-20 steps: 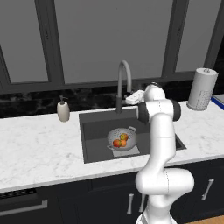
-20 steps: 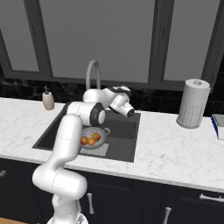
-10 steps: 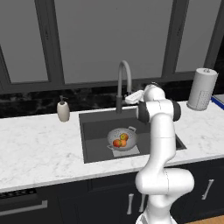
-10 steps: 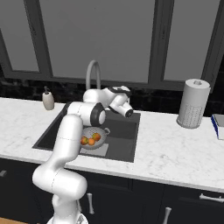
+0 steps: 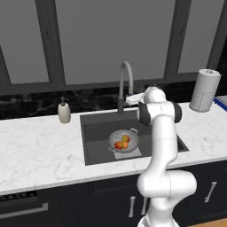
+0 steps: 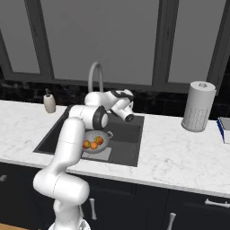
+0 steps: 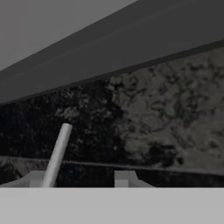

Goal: Put the colander in the sink, put the tangerine, apple, apple in the colander, and turn on the sink faucet and pour water over the colander.

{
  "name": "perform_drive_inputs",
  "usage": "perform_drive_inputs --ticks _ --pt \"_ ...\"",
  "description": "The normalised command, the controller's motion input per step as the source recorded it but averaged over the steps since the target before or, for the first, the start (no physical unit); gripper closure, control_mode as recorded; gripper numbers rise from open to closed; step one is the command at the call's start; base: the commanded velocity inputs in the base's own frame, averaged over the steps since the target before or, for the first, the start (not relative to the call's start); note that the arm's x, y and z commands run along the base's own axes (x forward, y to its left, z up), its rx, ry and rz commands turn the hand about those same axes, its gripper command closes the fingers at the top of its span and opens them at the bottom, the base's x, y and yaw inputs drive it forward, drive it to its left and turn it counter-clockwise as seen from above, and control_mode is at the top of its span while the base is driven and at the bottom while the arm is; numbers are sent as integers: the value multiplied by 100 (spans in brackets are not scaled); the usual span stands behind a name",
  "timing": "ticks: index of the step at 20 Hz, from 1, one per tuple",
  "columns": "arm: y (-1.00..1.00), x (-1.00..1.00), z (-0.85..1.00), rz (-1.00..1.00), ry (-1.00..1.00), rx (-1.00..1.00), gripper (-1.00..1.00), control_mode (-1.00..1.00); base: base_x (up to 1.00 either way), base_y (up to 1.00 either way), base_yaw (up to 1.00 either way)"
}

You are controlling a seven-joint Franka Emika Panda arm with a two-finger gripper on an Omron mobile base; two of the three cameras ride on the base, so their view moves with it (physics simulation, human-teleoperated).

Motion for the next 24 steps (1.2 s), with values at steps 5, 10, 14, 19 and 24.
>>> perform_drive_inputs --ticks 5,10,14,19,24 --pt "-55 45 0 -7 0 14 100 -100 0 0 0" --pt "-74 41 0 -19 6 7 100 -100 0 0 0" --pt "-100 39 -3 -13 11 6 100 -100 0 0 0" --pt "-100 35 -21 -12 6 9 100 -100 0 0 0" --pt "-100 27 -37 -8 1 23 100 -100 0 0 0"
